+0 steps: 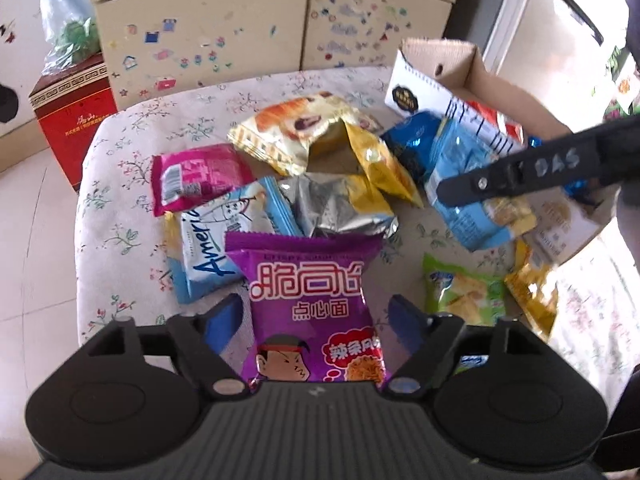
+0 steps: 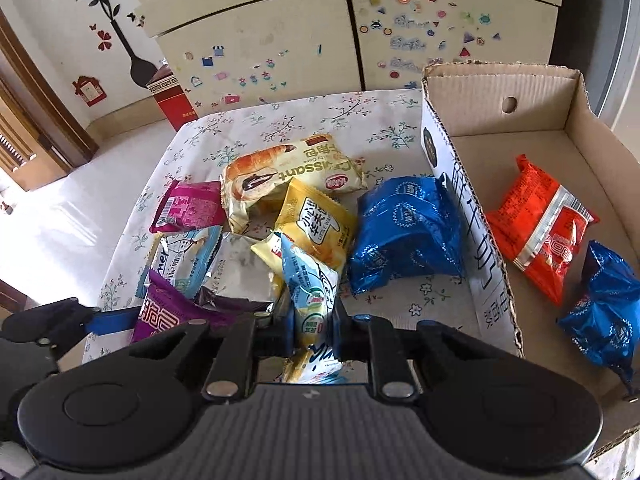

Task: Organize snacks
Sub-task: 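Lift both held packets and carry them toward the cardboard box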

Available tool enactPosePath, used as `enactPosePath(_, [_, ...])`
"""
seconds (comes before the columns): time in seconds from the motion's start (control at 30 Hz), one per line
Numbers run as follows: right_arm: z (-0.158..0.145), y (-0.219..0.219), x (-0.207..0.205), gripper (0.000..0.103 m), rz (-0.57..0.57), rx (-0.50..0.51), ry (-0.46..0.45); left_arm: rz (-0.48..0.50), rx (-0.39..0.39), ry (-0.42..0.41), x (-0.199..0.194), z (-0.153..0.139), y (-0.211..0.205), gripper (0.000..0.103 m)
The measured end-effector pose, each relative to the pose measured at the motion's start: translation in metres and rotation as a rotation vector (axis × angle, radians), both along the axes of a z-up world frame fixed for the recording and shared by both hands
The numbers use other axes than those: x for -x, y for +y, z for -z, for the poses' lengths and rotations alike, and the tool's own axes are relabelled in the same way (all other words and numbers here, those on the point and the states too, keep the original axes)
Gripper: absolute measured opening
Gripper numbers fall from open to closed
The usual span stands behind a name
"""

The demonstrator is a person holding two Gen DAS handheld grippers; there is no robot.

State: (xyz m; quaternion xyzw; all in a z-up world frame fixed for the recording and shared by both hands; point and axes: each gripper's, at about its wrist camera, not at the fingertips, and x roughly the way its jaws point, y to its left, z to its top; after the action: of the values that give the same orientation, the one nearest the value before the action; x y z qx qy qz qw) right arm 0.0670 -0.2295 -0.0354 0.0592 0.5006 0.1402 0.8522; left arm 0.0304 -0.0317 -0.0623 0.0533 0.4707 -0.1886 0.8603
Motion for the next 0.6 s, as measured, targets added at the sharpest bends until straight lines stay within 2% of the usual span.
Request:
enactPosePath(0.03, [0.0,0.0,0.0,0.021,-0.001,-0.001,0.0,0.005,-0.01,0.001,0.0,0.004,-0.002,0.084])
enactPosePath(0.07, [0.0,0.001,0.001,0.021,-0.001,-0.001,0.0,-0.002,-0.025,-0.004,0.0,0.008,-0.004,0.08])
enactPosePath(0.17, [0.0,-0.002,0.002,0.021,0.006,0.006,-0.003,-0.012,-0.093,-0.052,0.003,0.014,-0.011,0.062])
enactPosePath(0.2, [-0.001,-0.003,0.003,0.021,0.009,0.003,-0.005,-0.008,-0.095,-0.055,0.004,0.011,-0.012,0.062])
enactPosePath(0.3, [-0.005,-0.007,0.005,0.021,0.017,-0.007,-0.016,-0.033,-0.022,-0.058,0.005,0.001,-0.007,0.062])
enactPosePath(0.6, [-0.024,-0.012,0.012,0.021,0.022,-0.043,-0.073,-0.094,0.035,-0.15,0.006,-0.04,-0.008,0.062])
